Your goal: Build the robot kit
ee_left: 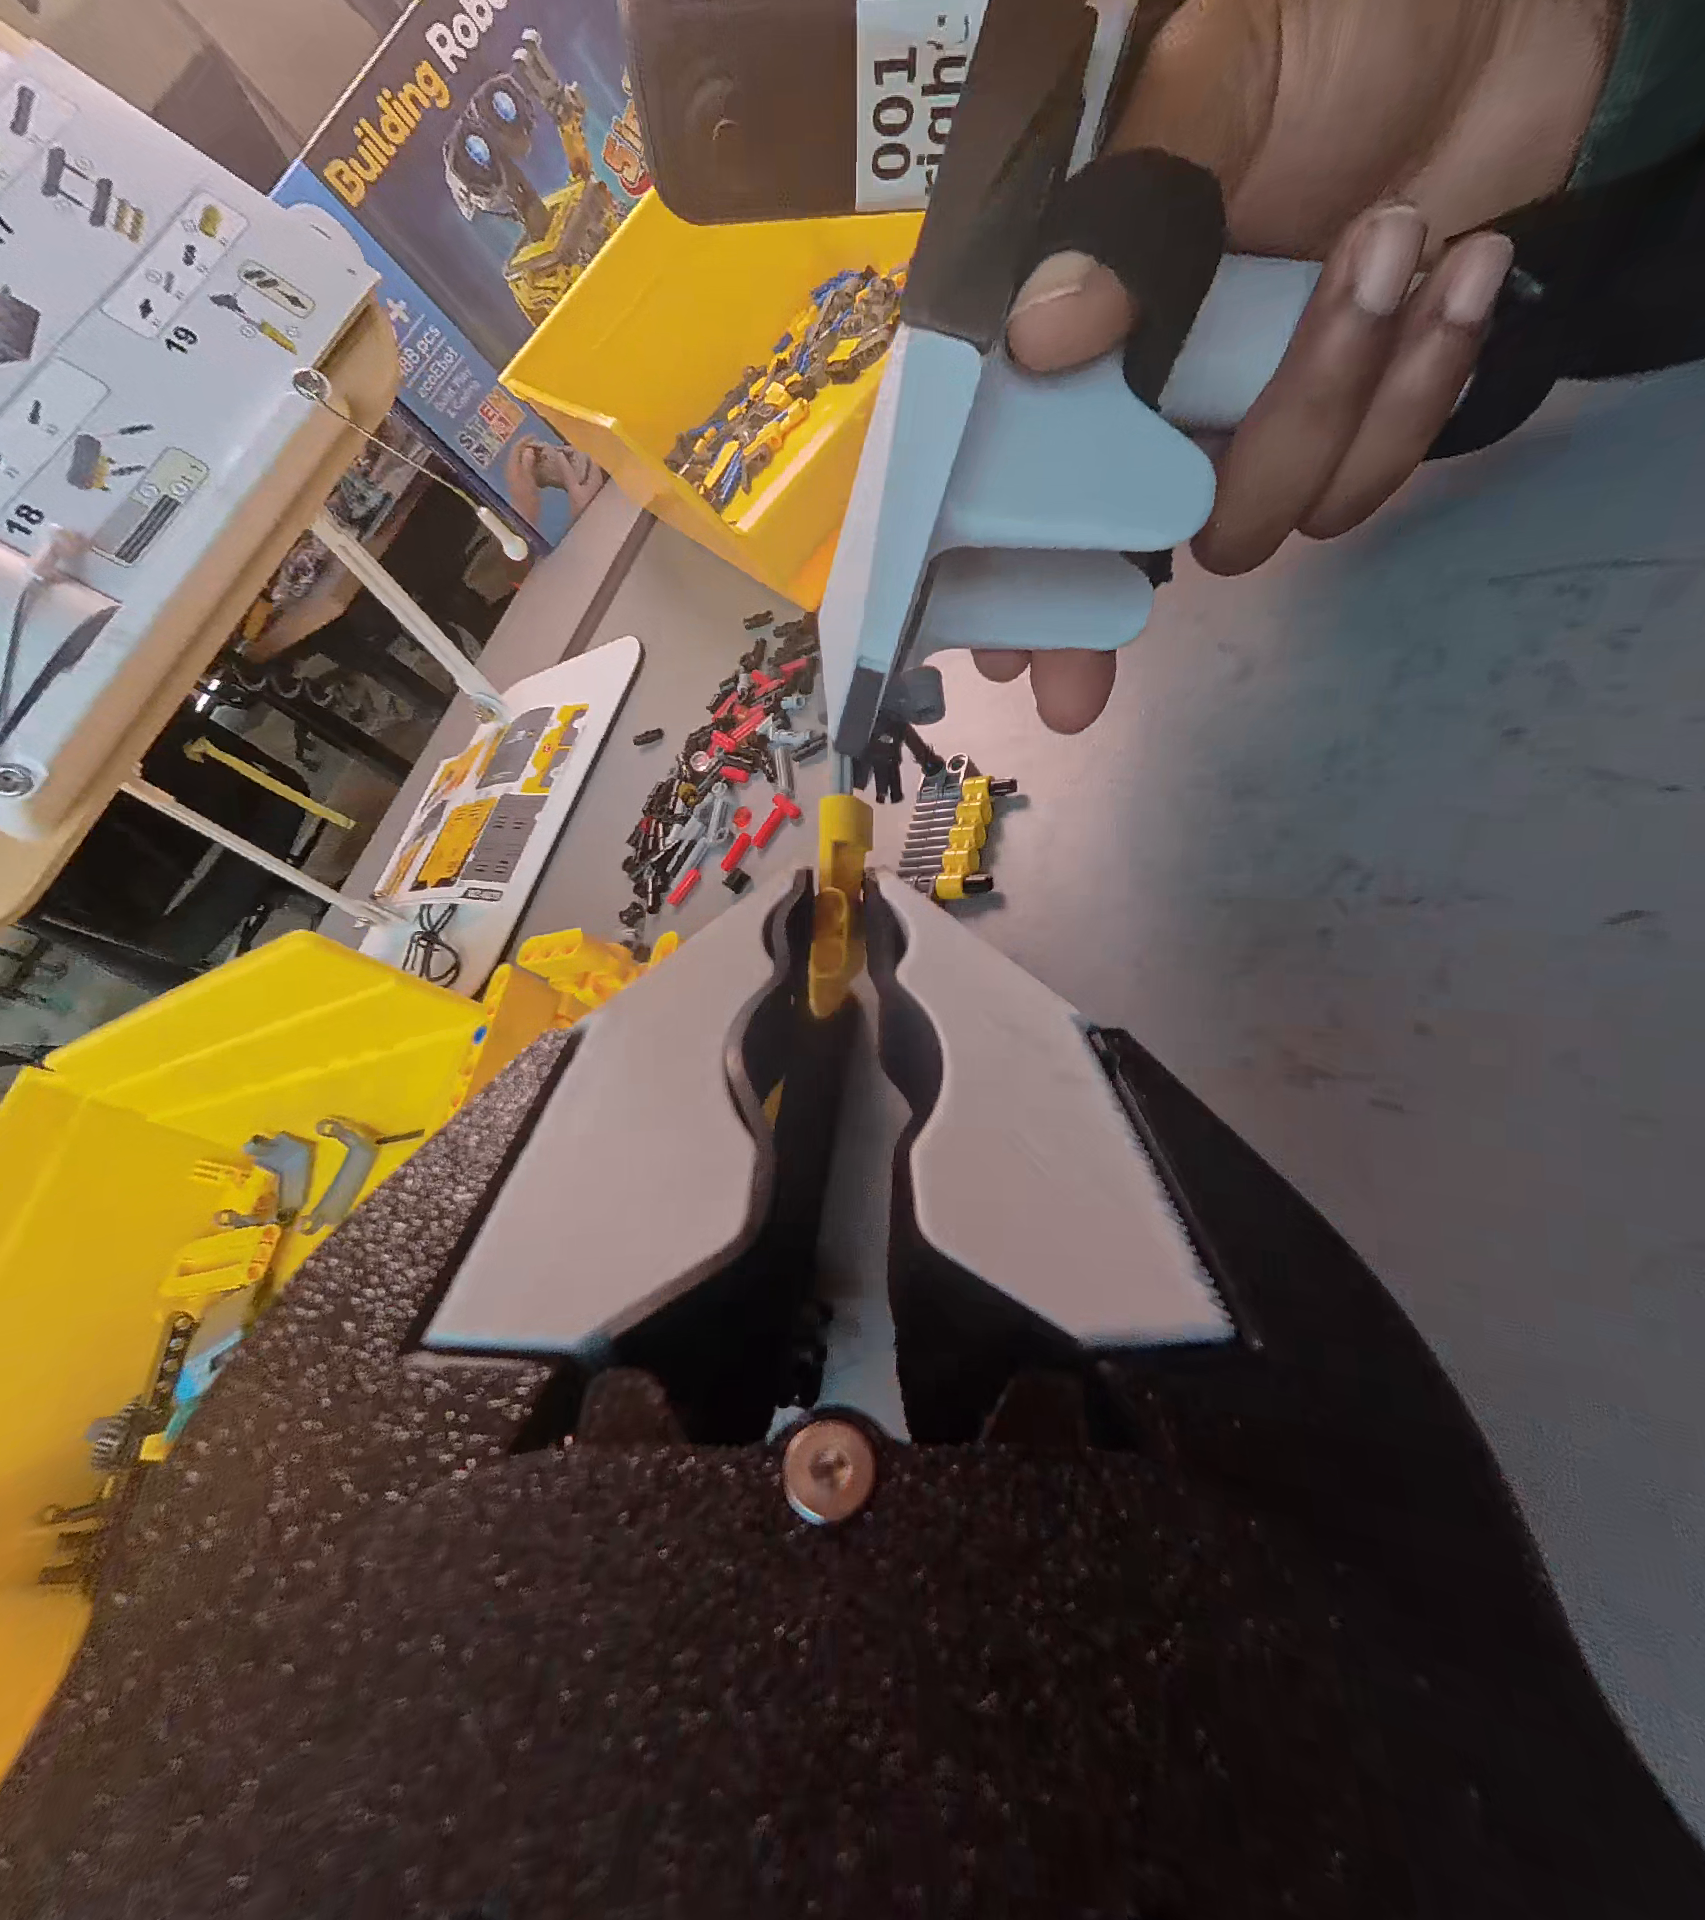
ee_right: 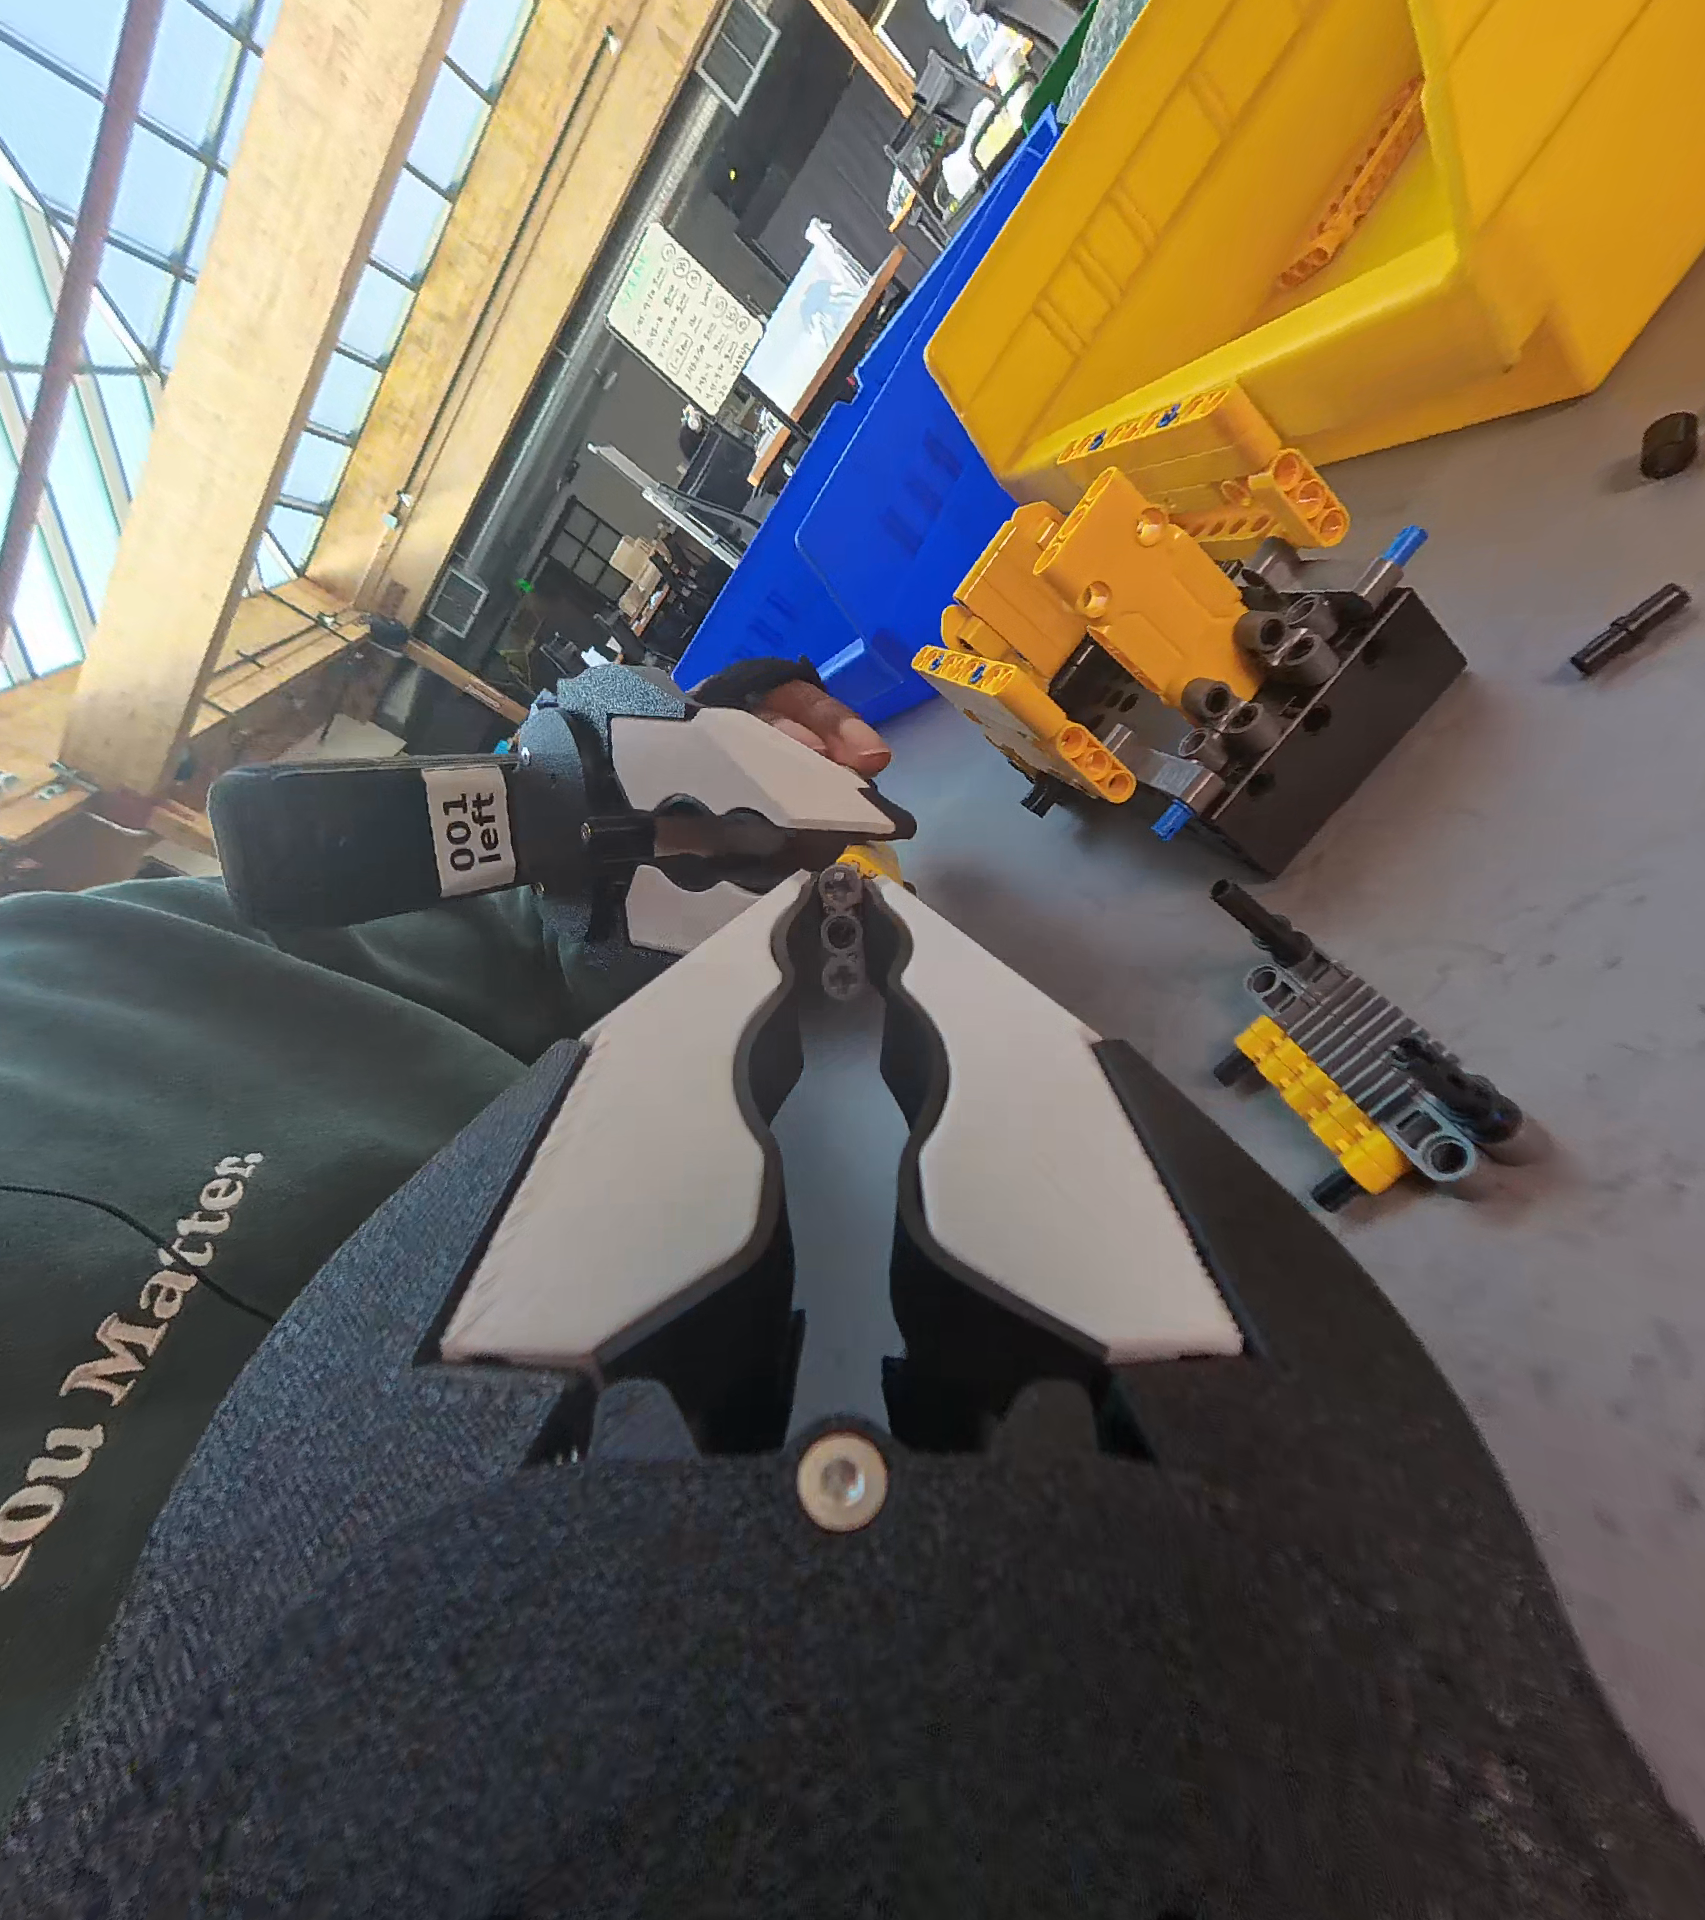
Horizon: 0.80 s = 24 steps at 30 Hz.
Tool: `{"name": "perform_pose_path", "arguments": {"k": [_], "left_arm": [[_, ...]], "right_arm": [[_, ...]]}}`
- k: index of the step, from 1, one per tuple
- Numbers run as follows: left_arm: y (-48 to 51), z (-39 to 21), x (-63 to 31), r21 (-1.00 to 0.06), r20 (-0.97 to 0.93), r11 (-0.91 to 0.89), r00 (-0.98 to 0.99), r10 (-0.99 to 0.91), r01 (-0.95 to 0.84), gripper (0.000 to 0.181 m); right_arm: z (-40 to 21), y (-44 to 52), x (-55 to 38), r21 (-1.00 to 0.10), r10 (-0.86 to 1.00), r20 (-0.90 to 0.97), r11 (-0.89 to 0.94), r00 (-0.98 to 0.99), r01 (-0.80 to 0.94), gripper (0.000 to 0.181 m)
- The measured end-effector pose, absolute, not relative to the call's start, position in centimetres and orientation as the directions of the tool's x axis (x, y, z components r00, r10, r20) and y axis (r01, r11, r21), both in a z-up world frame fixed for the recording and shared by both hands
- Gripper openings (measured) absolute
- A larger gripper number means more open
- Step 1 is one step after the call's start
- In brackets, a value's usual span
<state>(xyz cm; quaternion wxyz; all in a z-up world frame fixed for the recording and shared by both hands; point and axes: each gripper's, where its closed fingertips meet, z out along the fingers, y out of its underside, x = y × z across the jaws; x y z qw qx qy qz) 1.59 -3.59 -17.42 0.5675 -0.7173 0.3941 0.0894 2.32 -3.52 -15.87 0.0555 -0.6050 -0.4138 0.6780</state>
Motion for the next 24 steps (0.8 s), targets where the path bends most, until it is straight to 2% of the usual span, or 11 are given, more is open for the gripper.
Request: {"name": "perform_pose_path", "arguments": {"k": [13,18,24], "left_arm": [[-3.6,-16.2,1.9,-0.572,-0.787,0.054,0.529,-0.318,-0.818,0.006],[-3.9,-16.0,2.1,-0.543,-0.814,0.085,0.497,-0.301,-0.836,0.006],[-4.4,-15.8,2.6,-0.556,-0.803,0.112,0.497,-0.328,-0.824,0.005]], "right_arm": [[-15.2,-3.4,2.3,-0.555,0.484,-0.832,-0.723,-0.271,0.411,0.007],[-14.9,-3.8,2.5,-0.528,0.439,-0.849,-0.736,-0.295,0.424,0.006],[-14.8,-4.4,2.9,-0.519,0.414,-0.854,-0.725,-0.316,0.452,0.006]]}}
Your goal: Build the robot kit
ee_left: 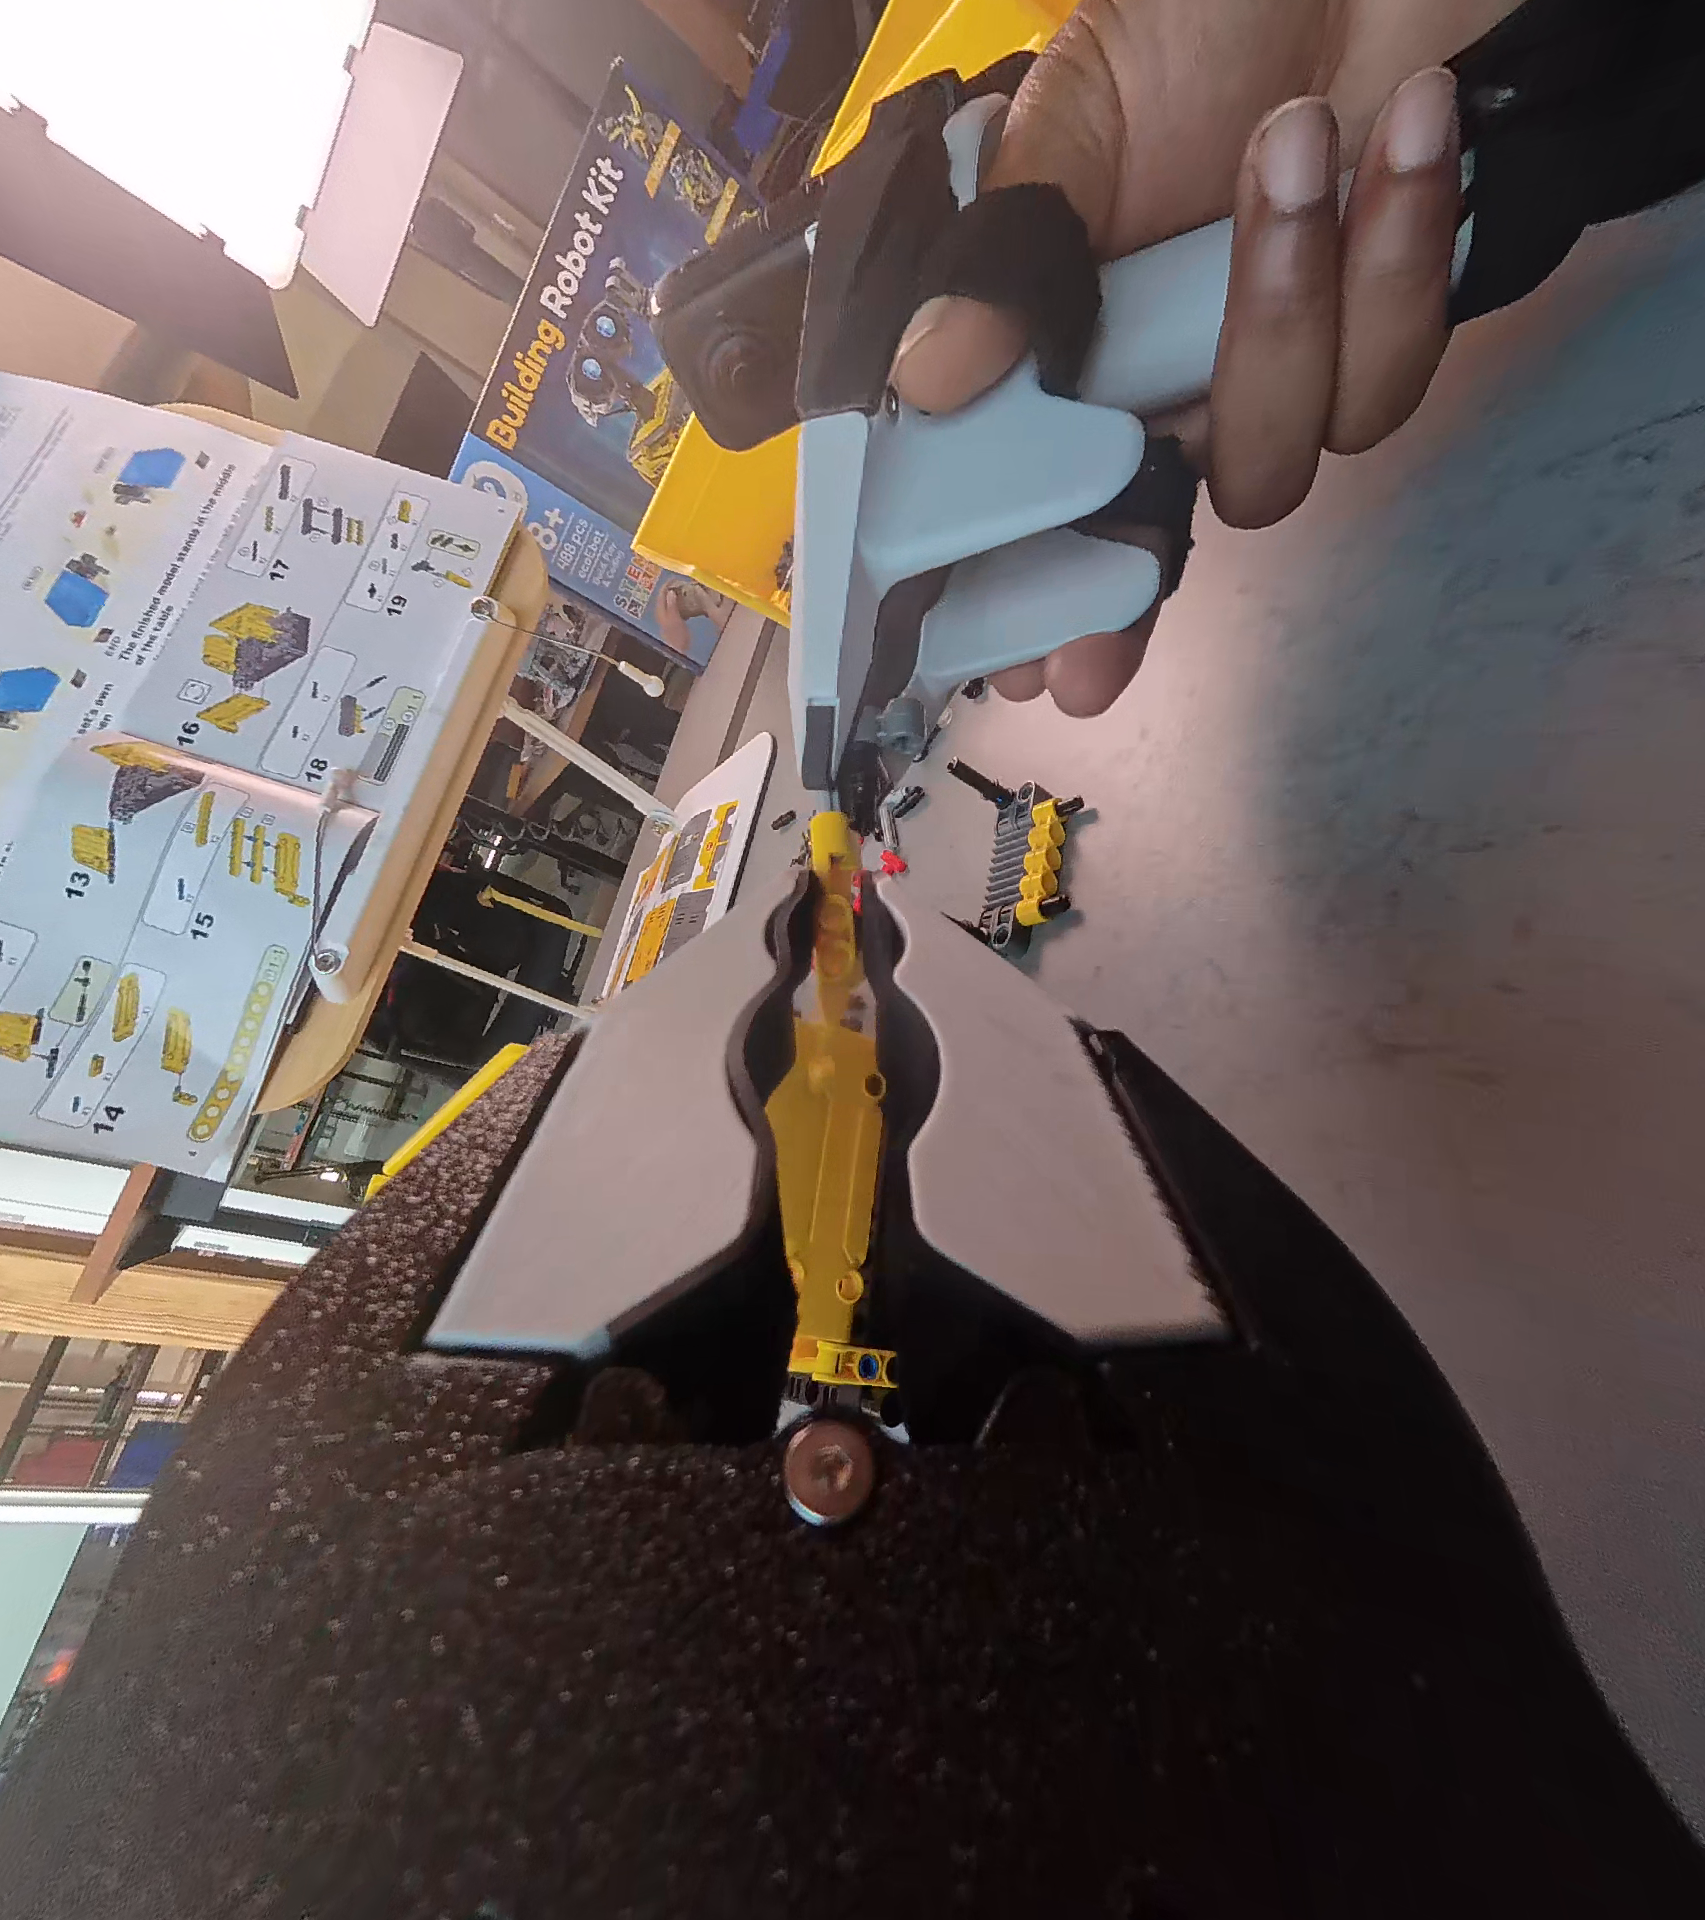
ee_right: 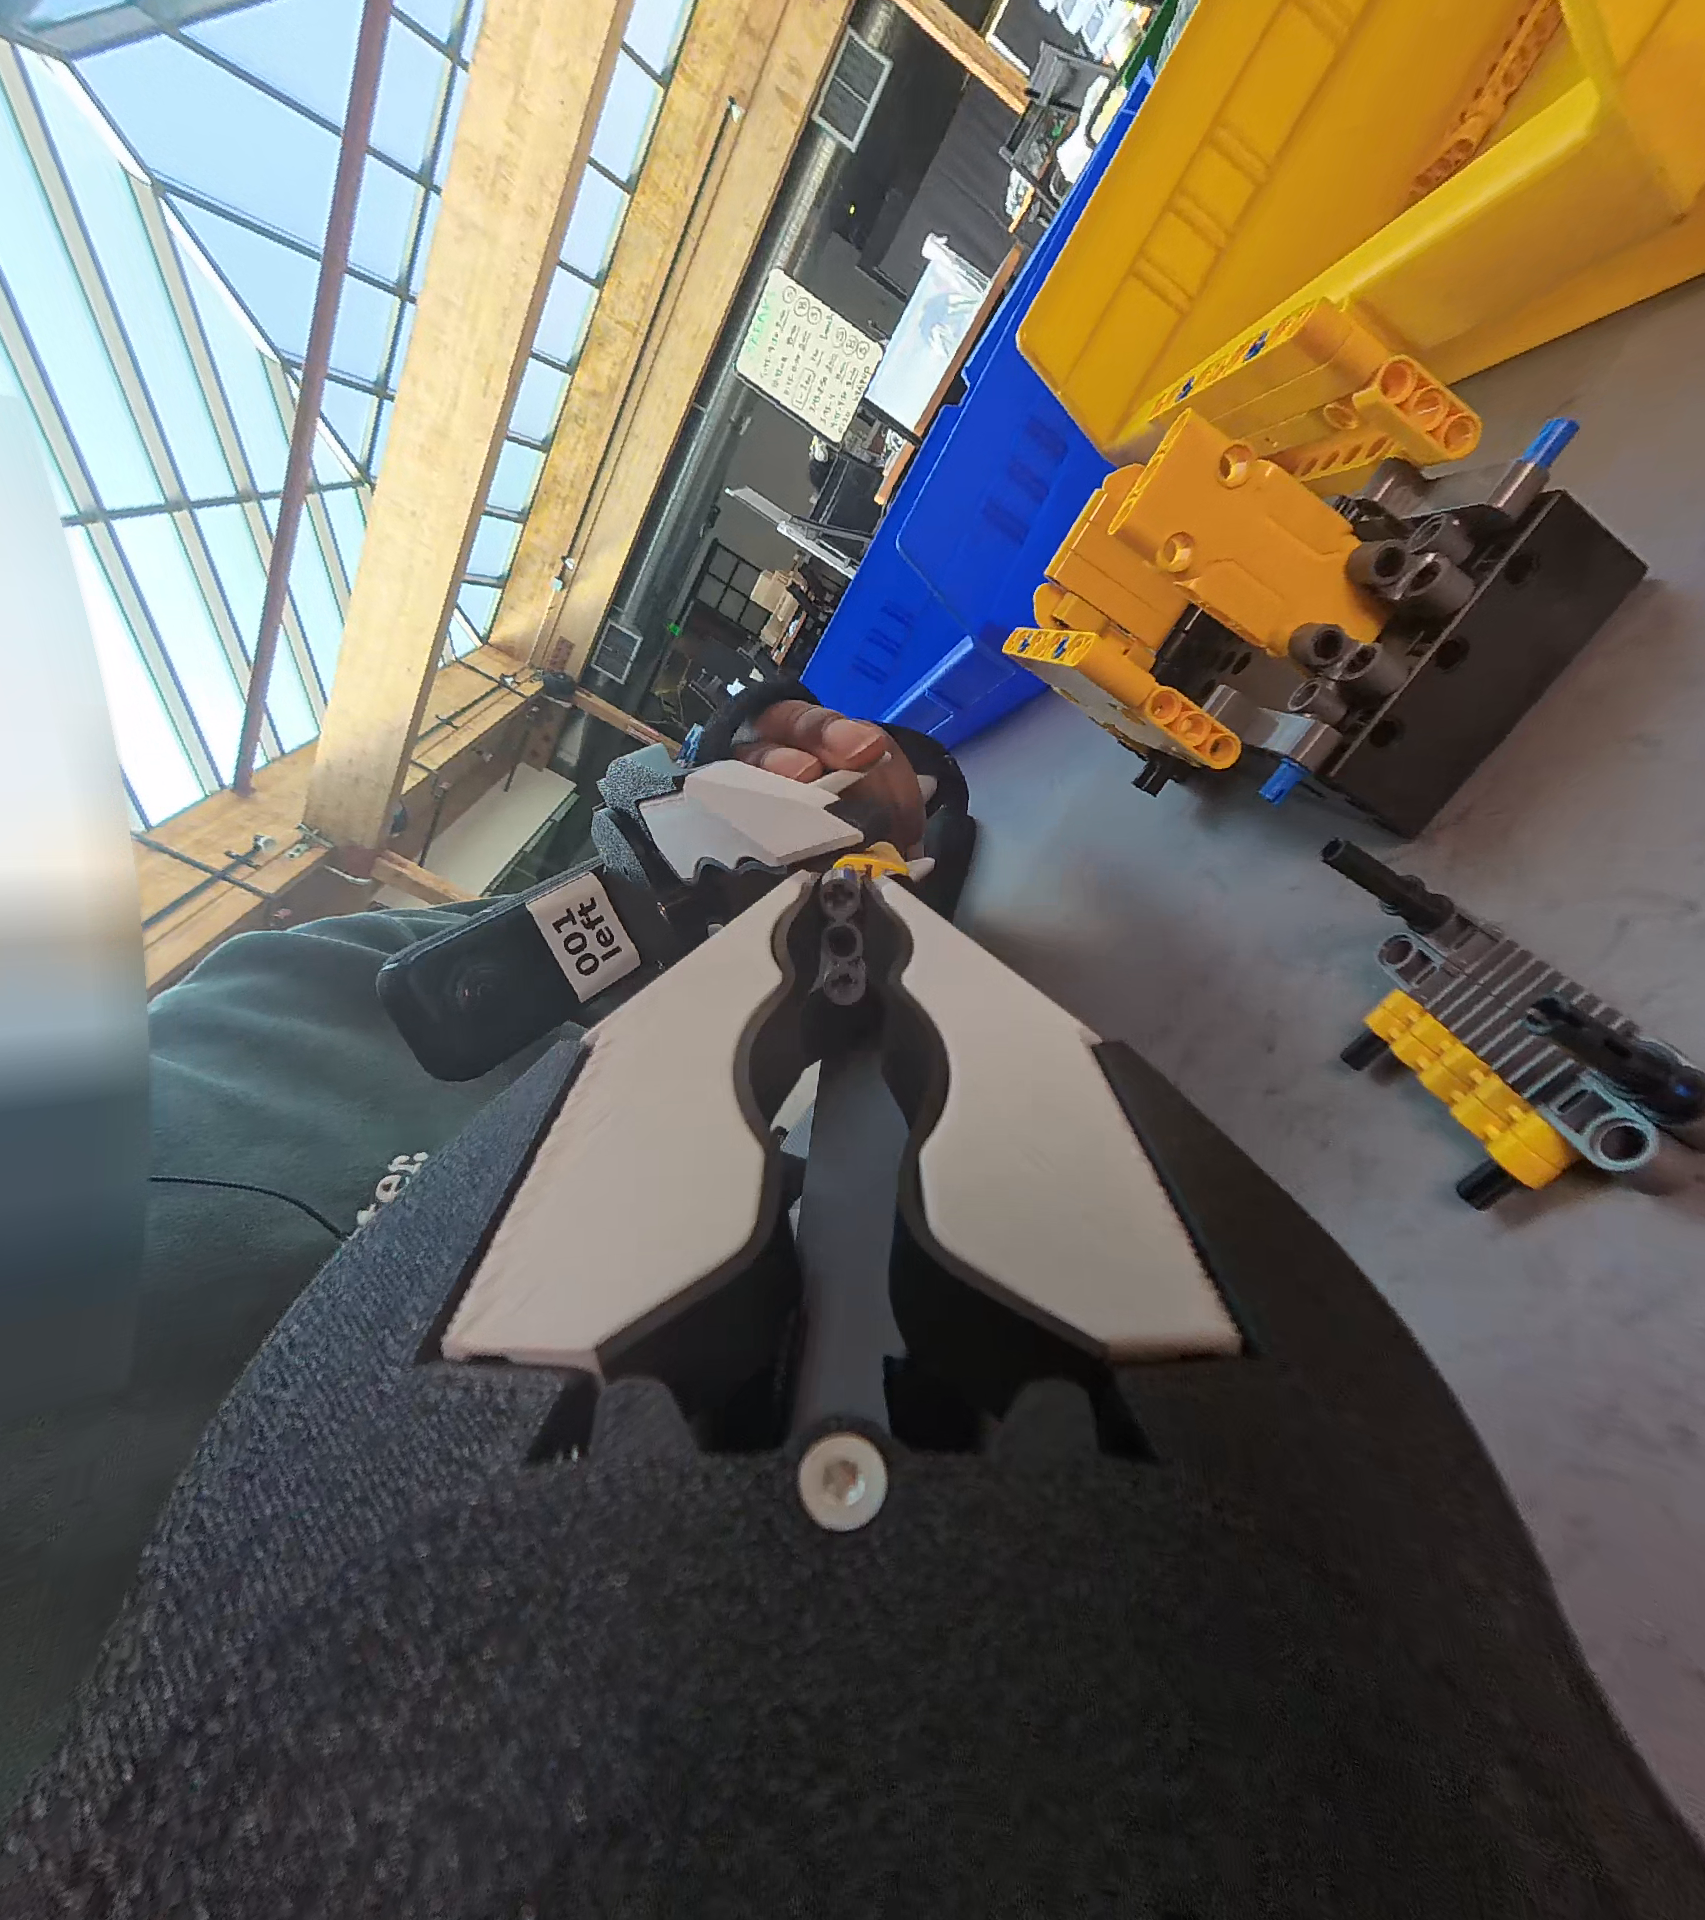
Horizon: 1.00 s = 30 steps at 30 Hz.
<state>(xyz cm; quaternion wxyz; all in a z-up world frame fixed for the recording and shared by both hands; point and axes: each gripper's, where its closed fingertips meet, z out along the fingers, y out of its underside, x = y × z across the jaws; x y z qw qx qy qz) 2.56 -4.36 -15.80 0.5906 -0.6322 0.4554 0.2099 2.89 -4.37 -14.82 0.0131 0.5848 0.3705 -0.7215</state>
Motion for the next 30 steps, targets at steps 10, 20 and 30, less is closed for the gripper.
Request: {"name": "perform_pose_path", "arguments": {"k": [10,20,30], "left_arm": [[-5.1,-16.3,3.0,-0.530,-0.811,0.139,0.452,-0.370,-0.837,0.005],[-5.5,-16.5,3.2,-0.532,-0.805,0.147,0.445,-0.392,-0.834,0.005],[-5.5,-16.8,3.3,-0.532,-0.801,0.139,0.443,-0.403,-0.835,0.005]], "right_arm": [[-15.4,-5.3,3.2,-0.489,0.368,-0.871,-0.719,-0.326,0.494,0.006],[-15.7,-5.7,3.4,-0.477,0.348,-0.877,-0.713,-0.331,0.514,0.006],[-15.9,-5.8,3.5,-0.467,0.343,-0.882,-0.716,-0.322,0.518,0.006]]}}
